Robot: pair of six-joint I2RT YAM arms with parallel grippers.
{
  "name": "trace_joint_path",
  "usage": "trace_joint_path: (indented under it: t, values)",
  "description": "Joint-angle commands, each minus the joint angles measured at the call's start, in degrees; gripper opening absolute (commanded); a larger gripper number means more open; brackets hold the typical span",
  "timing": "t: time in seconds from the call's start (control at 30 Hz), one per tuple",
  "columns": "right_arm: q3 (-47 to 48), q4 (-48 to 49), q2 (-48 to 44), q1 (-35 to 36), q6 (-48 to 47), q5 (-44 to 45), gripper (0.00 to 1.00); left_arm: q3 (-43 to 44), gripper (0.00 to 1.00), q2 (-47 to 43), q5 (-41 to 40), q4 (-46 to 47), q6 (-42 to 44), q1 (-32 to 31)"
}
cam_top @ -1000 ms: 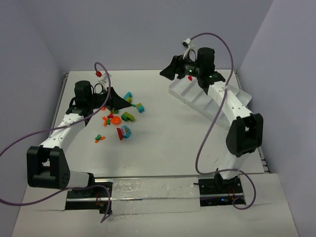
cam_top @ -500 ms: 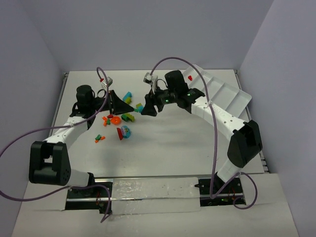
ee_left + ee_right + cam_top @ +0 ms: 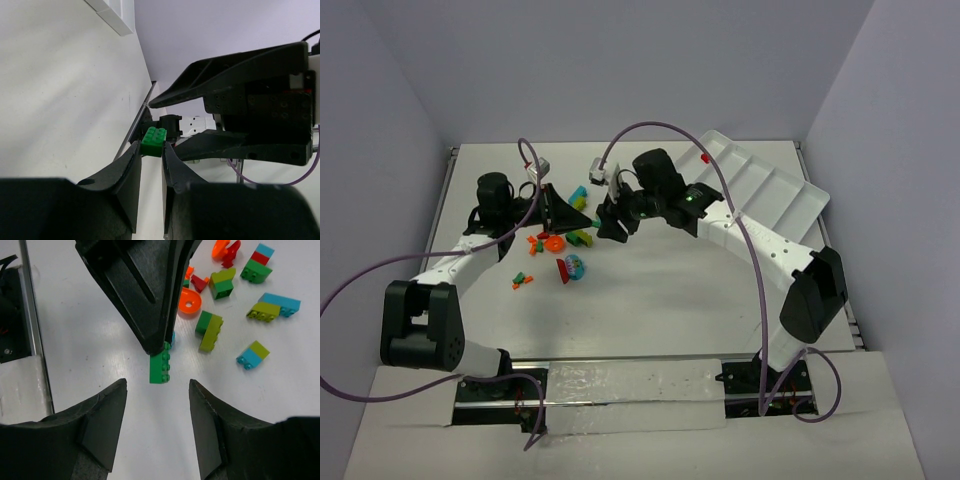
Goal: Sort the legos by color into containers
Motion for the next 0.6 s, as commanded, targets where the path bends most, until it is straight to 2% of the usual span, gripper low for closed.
trace_joint_path:
  t: [0.0, 0.3, 0.47, 0.5, 0.57]
  values:
    - [3.7, 0.3, 0.7, 1.3, -2.4, 5.4, 0.59, 1.8, 0.00, -0.5, -0.3, 0.2, -0.1, 0.1]
    - [5.4, 0.4, 2.3, 3.6, -4.5, 9.3, 0.52, 1.7, 0.00, -0.2, -0.2, 0.6, -0.5, 0.1]
    - [5.1, 0.5, 2.7, 4.2, -5.7, 10.0, 0.43, 1.4, 0.01, -0.3, 0.1, 1.4, -1.1, 0.1]
    - [5.0, 0.5, 2.6, 4.2, -5.9, 10.1, 0.30, 1.5, 0.02, -0.1, 0.2, 1.6, -1.1, 0.1]
    - [5.0, 0.2, 2.4, 4.2, -6.4, 10.0, 0.18, 1.6, 0.08, 0.0, 0.2, 1.1, -0.4, 0.1]
